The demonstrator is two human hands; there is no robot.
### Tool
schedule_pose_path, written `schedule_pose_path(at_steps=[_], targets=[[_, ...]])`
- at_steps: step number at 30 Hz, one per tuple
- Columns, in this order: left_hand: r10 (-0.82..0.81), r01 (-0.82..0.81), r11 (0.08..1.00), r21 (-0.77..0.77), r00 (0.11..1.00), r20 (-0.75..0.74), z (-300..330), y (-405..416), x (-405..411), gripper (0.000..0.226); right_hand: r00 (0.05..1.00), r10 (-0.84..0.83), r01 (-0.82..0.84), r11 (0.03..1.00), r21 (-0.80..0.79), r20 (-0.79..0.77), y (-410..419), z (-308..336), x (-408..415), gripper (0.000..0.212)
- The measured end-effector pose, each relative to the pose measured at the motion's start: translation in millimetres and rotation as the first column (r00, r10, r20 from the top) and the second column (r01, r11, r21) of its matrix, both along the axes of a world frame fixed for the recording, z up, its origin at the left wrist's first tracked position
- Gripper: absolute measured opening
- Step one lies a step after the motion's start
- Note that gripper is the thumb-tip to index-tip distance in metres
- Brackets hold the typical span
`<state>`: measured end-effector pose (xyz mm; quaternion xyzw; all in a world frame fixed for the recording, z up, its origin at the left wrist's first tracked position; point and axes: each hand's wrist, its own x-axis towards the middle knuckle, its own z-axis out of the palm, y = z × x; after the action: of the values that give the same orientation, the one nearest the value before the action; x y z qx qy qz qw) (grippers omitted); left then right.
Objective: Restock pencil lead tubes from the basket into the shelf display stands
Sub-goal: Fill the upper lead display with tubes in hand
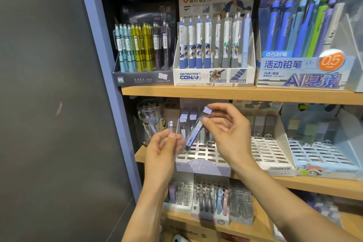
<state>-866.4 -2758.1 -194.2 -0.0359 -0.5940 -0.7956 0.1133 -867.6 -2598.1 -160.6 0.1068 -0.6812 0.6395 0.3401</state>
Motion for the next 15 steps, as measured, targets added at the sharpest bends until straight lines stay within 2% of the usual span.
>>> schedule_pose_path(at_steps=[6,9,15], targets=[[0.097,-0.109,0.98,-0.169,0.992,-0.075,-2.7,-4.3,-1.1,0.027,0.992,-0.085,0.102,0.973,0.207,-0.088,-2.7,-6.6,-10.5,0.025],[0.09,-0.103,0.977,-0.184,0.993,-0.078,-2.8,-5.6,-1.2,0.028,0.984,-0.103,0.145,0.938,0.315,-0.147,-1.2,-12.1,-14.9,0.025],[0.044,-0.049,0.989,-0.142,0.998,-0.042,-1.3,-5.6,0.0,0.028,0.984,-0.09,0.138,0.932,0.336,-0.154,3.8,-9.4,-18.9,0.024]])
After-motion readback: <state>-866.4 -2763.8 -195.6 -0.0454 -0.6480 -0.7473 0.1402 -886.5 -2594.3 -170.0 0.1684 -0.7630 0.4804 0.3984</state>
